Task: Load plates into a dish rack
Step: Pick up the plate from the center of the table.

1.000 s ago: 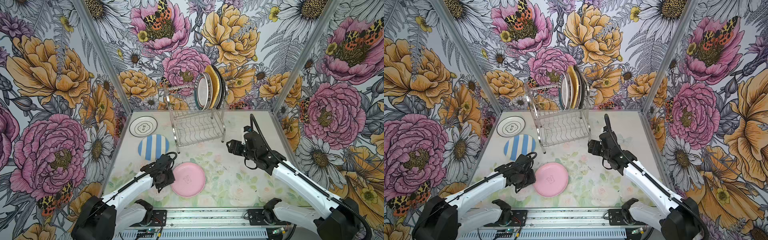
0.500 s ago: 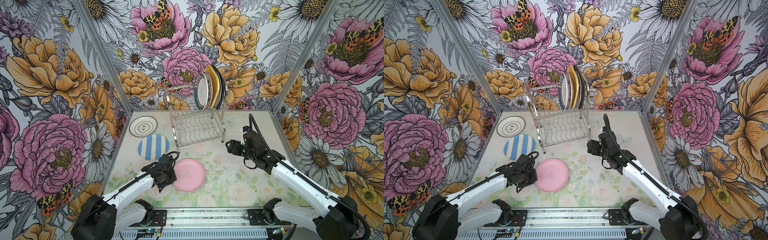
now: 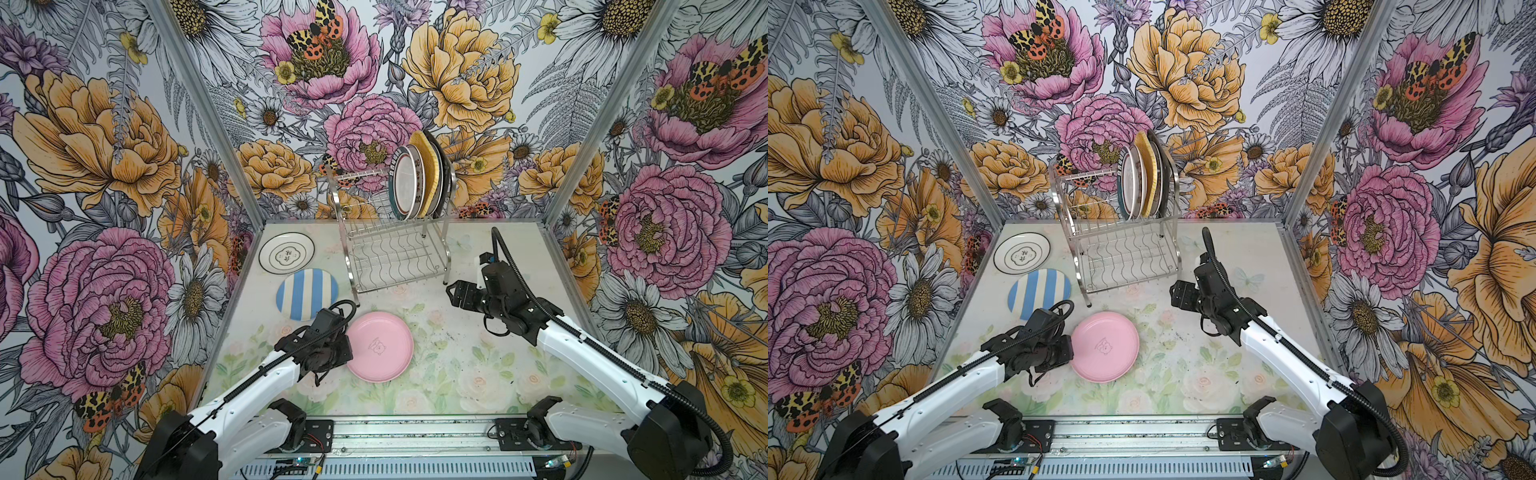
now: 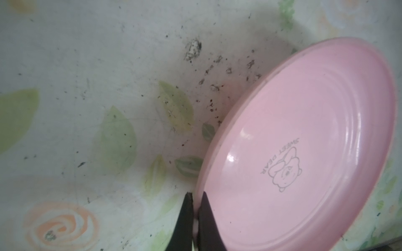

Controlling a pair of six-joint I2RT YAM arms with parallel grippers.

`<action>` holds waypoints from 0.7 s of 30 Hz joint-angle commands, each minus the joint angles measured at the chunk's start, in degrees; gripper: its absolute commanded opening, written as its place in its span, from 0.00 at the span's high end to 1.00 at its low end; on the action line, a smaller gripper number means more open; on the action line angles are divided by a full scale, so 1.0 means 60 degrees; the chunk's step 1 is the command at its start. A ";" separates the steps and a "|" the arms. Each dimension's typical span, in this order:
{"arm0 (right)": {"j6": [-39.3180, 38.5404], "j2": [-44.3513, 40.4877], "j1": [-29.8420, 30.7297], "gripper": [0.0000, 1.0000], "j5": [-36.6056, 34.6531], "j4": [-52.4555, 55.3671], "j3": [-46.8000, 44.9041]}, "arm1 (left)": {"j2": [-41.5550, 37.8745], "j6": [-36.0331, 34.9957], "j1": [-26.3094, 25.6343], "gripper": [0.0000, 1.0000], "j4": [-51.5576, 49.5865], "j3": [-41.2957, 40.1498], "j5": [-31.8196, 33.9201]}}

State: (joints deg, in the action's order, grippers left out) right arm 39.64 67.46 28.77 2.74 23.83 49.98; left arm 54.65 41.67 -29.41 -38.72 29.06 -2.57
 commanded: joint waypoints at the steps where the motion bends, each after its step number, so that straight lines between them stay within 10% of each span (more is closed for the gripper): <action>1: 0.0014 0.0309 -0.0012 0.21 0.0852 -0.0435 0.0161 | -0.0637 -0.0530 -0.0068 1.00 0.0274 0.0456 -0.0050; 12: -0.0119 0.1542 0.0608 0.21 0.4764 -0.2528 0.0492 | -0.0516 -0.1569 0.0239 1.00 0.0585 0.1214 -0.0655; 21: -0.0499 0.2480 0.1364 0.22 0.5407 -0.2551 0.0981 | -0.0496 -0.2176 0.0827 1.00 0.0956 0.1930 -0.1725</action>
State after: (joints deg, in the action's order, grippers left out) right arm 38.44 81.23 36.25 32.16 10.68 53.60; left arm 51.90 31.00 -25.30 -36.91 37.82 -8.71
